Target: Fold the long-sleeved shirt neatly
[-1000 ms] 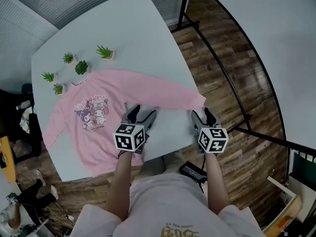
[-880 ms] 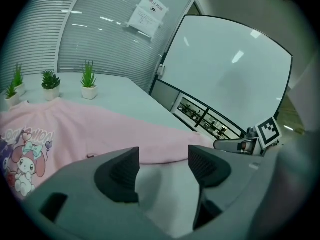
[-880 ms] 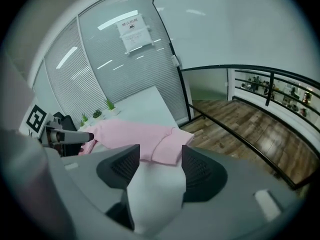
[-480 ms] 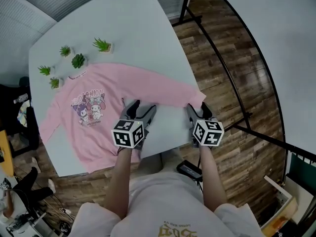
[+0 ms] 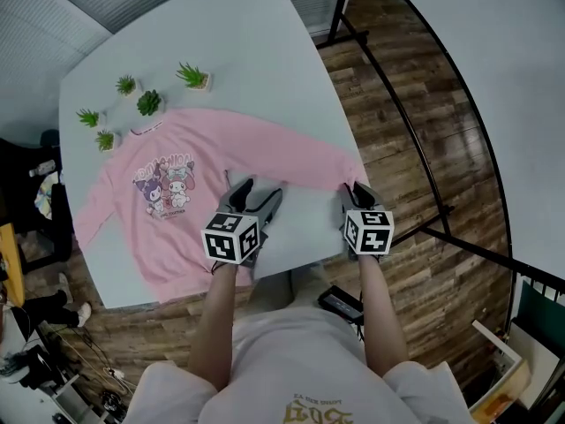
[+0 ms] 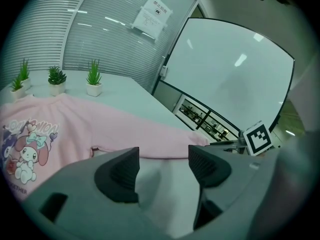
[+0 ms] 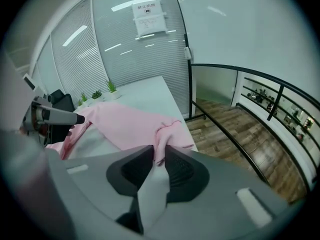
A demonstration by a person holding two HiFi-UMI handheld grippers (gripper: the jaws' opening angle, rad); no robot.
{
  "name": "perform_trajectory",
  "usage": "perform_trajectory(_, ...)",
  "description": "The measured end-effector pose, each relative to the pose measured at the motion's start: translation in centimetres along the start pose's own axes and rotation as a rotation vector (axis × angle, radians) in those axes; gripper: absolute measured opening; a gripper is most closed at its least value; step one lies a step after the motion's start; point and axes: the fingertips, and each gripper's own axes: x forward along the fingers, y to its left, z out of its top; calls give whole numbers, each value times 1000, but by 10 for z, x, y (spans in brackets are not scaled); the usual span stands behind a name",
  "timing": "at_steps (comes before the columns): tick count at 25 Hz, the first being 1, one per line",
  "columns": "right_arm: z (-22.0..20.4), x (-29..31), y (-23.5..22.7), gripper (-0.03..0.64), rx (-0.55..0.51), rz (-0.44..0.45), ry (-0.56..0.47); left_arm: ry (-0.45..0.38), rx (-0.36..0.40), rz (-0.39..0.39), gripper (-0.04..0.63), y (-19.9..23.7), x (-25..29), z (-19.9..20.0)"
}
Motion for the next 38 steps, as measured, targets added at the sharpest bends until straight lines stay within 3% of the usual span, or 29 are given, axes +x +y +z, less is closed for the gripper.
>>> perform_trajectory(3,9,-4,3,54,57,47,-38,0,-2,0,311,-4,-2,-2)
perform_trajectory(8,21,-11,6,50,61,60,-66,-7,-10,16,310,-3,-9,0)
perform_trajectory(11,35,-19,12,49,107,112,-116,-19,-27,39,311,0,-14,3)
perform_trajectory(19,64,-36,30,49,103,181,-181,-38,28,68,314,-3,-37,13)
perform_trajectory(24,83,-43,48,50,90,223,-209,-84,-20,97,316,4,-54,28)
perform_trajectory(33,131,-58,75,50,89,287,-287,-209,-37,140,316,16,-106,66)
perform_trajectory(38,151,-63,92,49,97,328,-319,-276,-54,206,318,34,-139,85)
